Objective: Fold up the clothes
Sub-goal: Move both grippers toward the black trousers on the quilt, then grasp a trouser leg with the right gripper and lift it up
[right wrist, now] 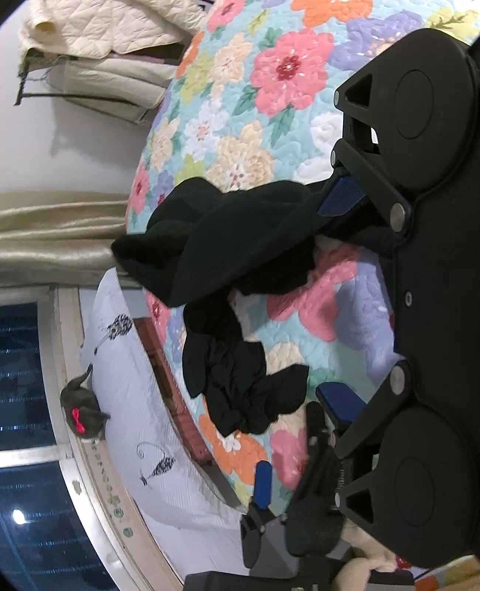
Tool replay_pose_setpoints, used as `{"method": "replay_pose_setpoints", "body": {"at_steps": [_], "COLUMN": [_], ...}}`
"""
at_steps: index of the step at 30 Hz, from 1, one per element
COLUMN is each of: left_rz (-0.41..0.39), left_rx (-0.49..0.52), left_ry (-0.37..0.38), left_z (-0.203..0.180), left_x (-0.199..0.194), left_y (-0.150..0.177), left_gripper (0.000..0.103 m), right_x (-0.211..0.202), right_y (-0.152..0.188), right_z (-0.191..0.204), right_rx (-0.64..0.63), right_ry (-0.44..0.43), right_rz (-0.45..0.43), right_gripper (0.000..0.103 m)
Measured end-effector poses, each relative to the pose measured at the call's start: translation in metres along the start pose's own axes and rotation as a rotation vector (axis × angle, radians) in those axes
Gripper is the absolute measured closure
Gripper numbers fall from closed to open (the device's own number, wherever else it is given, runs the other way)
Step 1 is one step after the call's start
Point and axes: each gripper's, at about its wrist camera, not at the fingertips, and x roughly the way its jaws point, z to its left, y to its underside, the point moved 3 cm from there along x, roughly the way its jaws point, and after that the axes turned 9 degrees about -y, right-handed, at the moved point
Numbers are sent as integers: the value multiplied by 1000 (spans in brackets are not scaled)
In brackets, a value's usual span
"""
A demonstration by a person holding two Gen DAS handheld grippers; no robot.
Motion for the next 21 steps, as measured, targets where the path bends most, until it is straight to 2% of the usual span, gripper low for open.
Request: {"method": "replay_pose_setpoints", "body": {"at_steps": [4,6,10,12,14,16,19,21], "left_rz": [37,64,134,118,81,42,75,50], "left_rx": [-13,-29,-148,-173,-175,-176,-174,-187], "left_ry": [-11,-45,-83,-119,-120,-117,-166,-149], "left_z": [4,14,43,52,54,57,63,66], "left_x": [18,32,62,71,75,79,101,104], "left_y": [4,9,16,14,8,2,4,10], "left_gripper": [0,0,2,2,1,1,0,0], "right_x": [7,11,19,24,30,37,48,59], "right_y": [-4,-5,-9,-9,-12,-15,-27,-34], "right_z": [-19,-28,-47,-53,-60,-66,-74,-78], "right_rx": [-10,-14,-24,-26,-40,-56,-84,-96], "right_ry": [21,31,51,54,64,71,83,81], "right_rz": [7,11,18,12,10,12,5,5], "right_gripper": [5,5,5,5,7,15,15,15]}}
